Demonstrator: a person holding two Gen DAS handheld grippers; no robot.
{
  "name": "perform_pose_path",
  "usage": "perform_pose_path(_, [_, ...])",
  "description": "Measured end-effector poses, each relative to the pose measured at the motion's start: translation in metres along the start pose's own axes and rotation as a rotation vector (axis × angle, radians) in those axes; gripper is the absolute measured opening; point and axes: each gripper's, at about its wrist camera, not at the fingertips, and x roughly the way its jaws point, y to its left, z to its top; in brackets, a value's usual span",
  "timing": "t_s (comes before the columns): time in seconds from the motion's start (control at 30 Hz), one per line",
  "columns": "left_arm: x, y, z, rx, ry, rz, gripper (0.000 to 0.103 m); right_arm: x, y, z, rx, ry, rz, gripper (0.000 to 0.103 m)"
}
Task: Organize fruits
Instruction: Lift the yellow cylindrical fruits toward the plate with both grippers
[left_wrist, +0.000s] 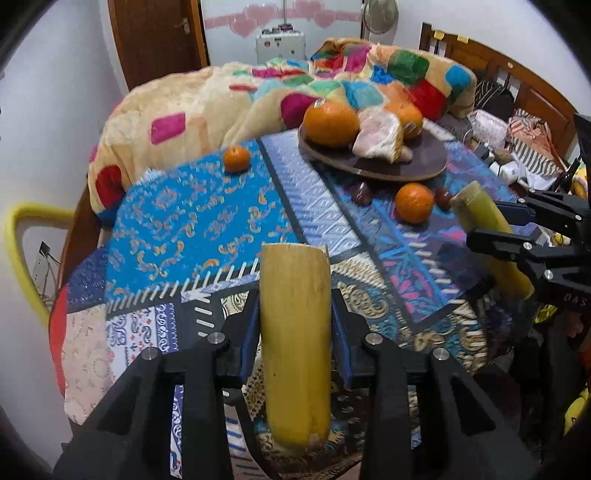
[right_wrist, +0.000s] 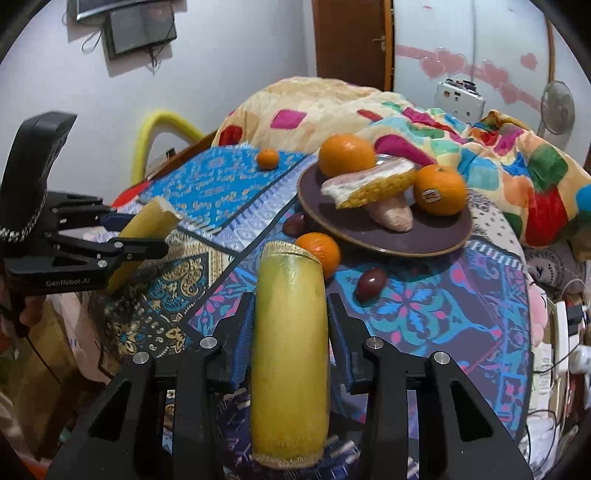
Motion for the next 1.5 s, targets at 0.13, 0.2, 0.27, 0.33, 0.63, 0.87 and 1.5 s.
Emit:
perform_pose_path(0.13, [-0.016, -0.005, 0.004, -0.004, -0.049, -0.005, 0.035, -0.023, -0.003, 0.002, 0.017, -0.054, -0.033, 0.035])
perform_pose_path(0.2, [-0.021, -0.008, 0.008, -0.008, -0.065, -0.011, 0.035, -0.032, -0.004, 0.002, 0.022, -0.074, -0.046, 0.035])
perform_pose_path(0.27, [-0.024, -0.01, 0.011, -0.017, -0.076, -0.022, 0.034, -0.042, -0.007, 0.002, 0.032, -0.095, -0.06, 0.035])
perform_pose_path(0.33, [-0.025, -0.013, 0.015, -0.028, -0.087, -0.035, 0.034, -0.048, -0.01, 0.002, 0.044, -0.108, -0.07, 0.035])
perform_pose_path(0.63, [-0.026, -0.028, 0.041, -0.033, -0.14, -0.056, 0.034, -0.069, -0.033, 0.006, 0.078, -0.172, -0.115, 0.035])
perform_pose_path(0.87, [-0.018, -0.033, 0.066, -0.046, -0.162, -0.087, 0.034, -0.077, -0.055, 0.016, 0.099, -0.215, -0.151, 0.034])
perform_pose_path(1.5, [0.037, -0.038, 0.132, 0.004, -0.162, -0.042, 0.034, -0.05, -0.078, 0.052, 0.057, -0.252, -0.194, 0.033])
